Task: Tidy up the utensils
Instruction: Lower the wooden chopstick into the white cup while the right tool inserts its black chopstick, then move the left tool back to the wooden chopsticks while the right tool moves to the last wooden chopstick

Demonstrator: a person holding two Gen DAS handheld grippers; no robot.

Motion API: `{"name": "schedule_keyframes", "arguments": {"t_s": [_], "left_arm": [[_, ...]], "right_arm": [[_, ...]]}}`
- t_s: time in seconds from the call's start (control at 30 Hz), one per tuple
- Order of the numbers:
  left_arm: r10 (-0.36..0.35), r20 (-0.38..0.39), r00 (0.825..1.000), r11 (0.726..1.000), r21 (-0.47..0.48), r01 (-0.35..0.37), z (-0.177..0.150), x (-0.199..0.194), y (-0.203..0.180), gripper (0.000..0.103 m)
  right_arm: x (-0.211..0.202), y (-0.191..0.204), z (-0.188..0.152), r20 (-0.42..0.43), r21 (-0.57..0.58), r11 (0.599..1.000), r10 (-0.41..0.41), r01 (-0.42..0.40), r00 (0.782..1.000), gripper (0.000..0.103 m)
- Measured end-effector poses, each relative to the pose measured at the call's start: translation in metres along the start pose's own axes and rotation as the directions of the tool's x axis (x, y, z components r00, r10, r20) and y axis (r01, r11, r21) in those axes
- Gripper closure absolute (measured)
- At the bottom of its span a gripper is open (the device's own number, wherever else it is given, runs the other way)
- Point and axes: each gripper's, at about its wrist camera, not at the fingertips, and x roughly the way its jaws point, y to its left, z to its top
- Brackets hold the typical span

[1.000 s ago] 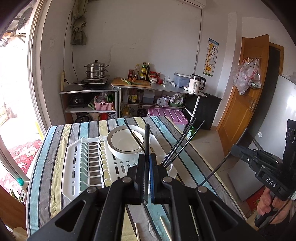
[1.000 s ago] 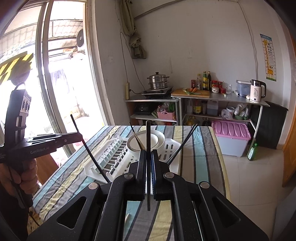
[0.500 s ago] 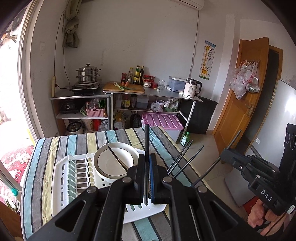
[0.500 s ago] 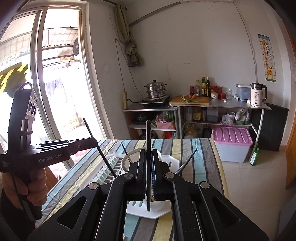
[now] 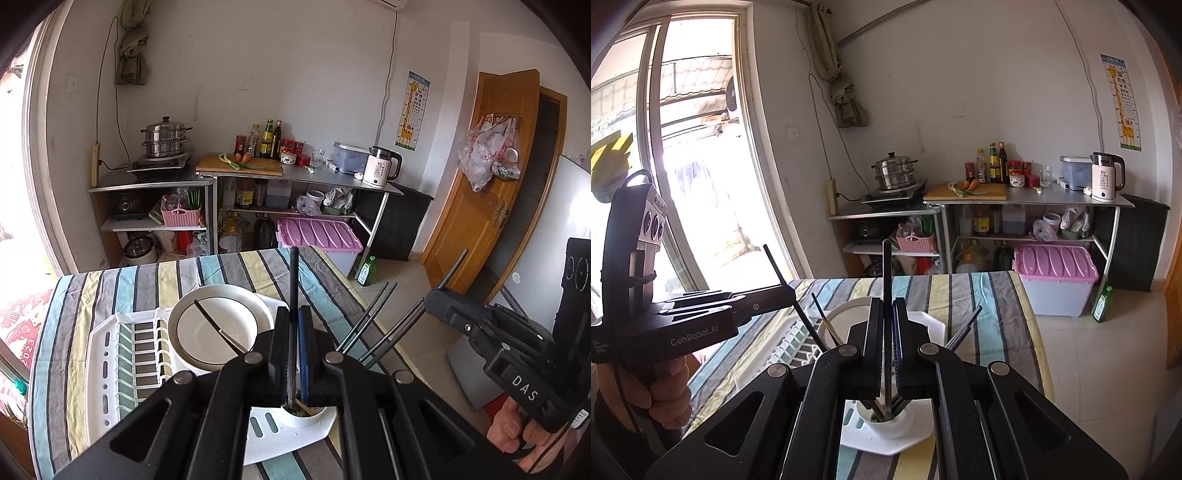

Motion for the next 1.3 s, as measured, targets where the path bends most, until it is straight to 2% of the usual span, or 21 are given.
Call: {"name": "schedule_keyframes", "arguments": {"t_s": [0.53, 0.97, 1.07, 1.3], "left_arm": [[0.034, -0.079, 0.996, 0.998, -0.046, -0.038, -0.026, 0.032, 0.021, 0.098], [0.078, -0.072, 0.994, 0.994, -0.067, -0.083, -0.033, 0.037, 0.034, 0.096], [0.072, -0.061, 0.996, 0.995, -0.066, -0.076, -0.034, 0.035, 0.035, 0.096], [0.074, -0.042, 0.996, 0.996, -0.053, -0.077, -0.042, 0.022, 0.033, 0.096]], "right_arm": [[0.032, -0.023, -0.025, -0.089, 0.052, 0.998, -0.026, 0.031, 0.996, 0.098], [0.034, -0.034, -0.025, -0.11, 0.067, 0.997, -0.03, 0.038, 0.994, 0.097], [0.032, -0.034, -0.025, -0.107, 0.064, 0.997, -0.038, 0.045, 0.994, 0.089], [0.023, -0.035, -0.033, -0.104, 0.068, 0.997, -0.037, 0.044, 0.994, 0.087]]}}
